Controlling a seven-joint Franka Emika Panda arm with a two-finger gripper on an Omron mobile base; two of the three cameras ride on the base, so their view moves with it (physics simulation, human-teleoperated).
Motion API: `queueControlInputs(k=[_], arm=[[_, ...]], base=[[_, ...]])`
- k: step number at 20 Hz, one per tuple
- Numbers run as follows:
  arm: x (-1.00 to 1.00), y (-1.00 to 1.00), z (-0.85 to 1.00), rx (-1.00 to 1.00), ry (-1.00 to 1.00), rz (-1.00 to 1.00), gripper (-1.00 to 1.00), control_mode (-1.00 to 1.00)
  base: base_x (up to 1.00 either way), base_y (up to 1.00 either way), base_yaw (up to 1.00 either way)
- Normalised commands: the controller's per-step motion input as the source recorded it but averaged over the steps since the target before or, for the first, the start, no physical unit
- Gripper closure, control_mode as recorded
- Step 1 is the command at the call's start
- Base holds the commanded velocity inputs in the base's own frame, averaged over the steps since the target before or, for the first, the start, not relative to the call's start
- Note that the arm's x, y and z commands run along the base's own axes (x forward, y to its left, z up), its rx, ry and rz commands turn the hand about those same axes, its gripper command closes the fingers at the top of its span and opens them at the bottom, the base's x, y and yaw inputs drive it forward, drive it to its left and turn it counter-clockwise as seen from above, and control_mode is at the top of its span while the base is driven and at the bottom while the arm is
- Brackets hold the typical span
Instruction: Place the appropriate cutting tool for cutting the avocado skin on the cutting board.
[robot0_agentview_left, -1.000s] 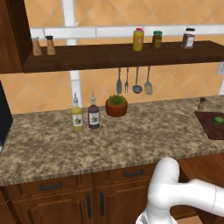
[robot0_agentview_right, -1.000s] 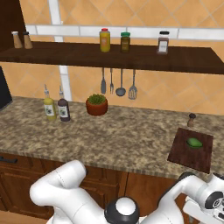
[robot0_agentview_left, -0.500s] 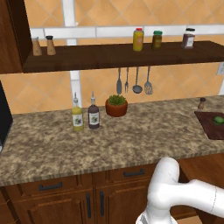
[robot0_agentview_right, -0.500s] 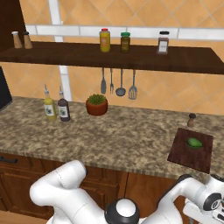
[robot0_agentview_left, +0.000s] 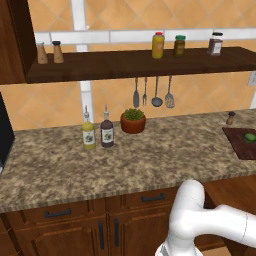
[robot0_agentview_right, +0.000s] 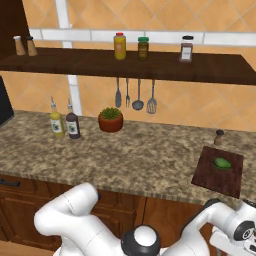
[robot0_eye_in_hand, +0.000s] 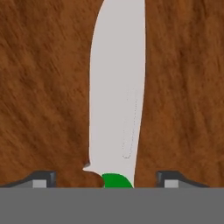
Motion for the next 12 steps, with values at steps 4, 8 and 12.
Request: queueControlInputs(k=[4,8,12], arm=[[-0.03,0.0,-0.21,0.0,0.0,0.0,1.0,-1.0],[-0.14,-0.02,0.0,0.0,0.0,0.0,1.0,-1.0],[-0.38,-0.11,0.44,0.0,0.0,0.0,1.0,-1.0]], base=[[0.0,0.0,0.0],[0.0,0.0,0.0],[0.0,0.0,0.0]])
